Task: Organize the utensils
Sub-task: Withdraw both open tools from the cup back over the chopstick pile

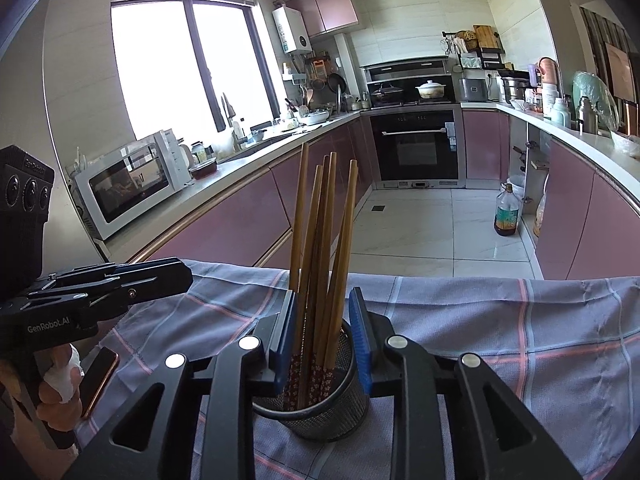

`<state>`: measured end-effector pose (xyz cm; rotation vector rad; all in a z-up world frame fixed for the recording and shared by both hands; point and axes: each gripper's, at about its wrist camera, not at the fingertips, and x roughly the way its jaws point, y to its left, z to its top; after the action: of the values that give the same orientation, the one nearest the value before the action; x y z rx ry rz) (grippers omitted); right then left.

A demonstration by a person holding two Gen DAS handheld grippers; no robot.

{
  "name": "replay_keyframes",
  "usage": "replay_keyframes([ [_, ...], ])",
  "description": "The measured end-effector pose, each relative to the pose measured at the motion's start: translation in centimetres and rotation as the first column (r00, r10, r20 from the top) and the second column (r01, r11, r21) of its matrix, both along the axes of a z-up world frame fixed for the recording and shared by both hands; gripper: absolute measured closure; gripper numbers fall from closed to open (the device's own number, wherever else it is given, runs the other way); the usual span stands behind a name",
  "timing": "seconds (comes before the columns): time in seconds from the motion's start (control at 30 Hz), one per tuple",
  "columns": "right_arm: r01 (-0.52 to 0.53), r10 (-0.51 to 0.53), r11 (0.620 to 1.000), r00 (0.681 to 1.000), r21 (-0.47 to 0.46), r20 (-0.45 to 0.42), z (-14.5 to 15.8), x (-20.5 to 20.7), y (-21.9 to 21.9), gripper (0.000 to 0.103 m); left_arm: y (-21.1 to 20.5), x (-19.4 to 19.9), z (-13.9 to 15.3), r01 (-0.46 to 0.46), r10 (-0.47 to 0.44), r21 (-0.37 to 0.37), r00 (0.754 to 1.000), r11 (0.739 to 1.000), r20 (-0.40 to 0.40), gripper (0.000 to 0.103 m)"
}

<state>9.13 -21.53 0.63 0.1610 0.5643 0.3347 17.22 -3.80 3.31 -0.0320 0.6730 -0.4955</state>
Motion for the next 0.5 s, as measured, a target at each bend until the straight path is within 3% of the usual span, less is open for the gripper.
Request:
replay_keyframes([
  [0.5, -0.104, 0.106, 0.994, 0.992, -0.035, 0.070, 1.9, -5.6, 1.0, 0.070, 4.6, -5.5, -1.6, -0.073, 0.074, -0.031, 0.997, 0.997, 0.024, 0.060],
])
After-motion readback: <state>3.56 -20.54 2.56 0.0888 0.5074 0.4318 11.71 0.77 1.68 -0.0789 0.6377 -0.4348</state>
